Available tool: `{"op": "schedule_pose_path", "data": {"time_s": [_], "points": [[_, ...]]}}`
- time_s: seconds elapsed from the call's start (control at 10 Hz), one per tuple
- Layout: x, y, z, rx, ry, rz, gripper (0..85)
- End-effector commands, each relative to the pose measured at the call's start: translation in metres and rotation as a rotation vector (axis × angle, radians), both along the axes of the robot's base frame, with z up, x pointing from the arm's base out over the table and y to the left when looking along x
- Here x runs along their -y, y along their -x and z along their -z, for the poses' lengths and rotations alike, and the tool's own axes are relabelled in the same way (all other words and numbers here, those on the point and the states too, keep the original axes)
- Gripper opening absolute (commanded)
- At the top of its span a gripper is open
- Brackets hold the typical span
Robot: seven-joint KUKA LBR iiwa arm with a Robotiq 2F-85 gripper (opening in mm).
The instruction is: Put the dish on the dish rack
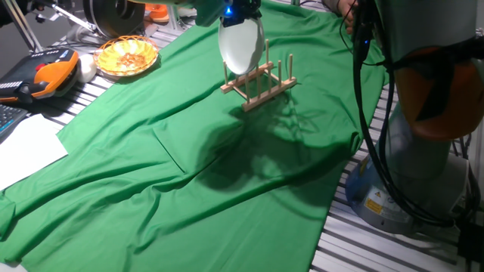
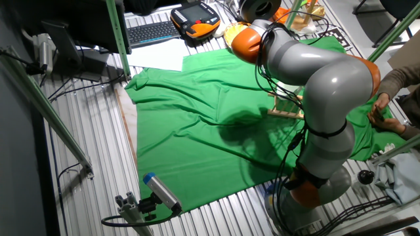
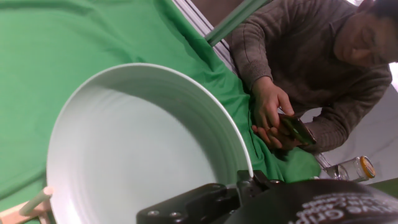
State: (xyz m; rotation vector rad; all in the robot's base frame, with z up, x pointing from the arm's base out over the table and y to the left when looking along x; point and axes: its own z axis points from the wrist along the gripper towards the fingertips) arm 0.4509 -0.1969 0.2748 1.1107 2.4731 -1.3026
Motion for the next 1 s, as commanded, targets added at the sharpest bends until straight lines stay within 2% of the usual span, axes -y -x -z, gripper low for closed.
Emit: {"op": "schedule_pose_path", "data": {"time_s": [0.0,0.2,0.6,0.8,0.9], "points": [[0.0,0.0002,0.0,0.006,-0.003,-0.002,0.0],[-0.0009,0.0007,-0.0004,0.014,-0.018,-0.012,0.0],[-0.0021,0.0017,-0.0003,0.018,-0.023,0.005,0.0],[-0.0023,0.0019,0.0,0.015,-0.019,0.008,0.0],[-0.0028,0.002,-0.0002,0.013,-0.003,0.008,0.0]]}}
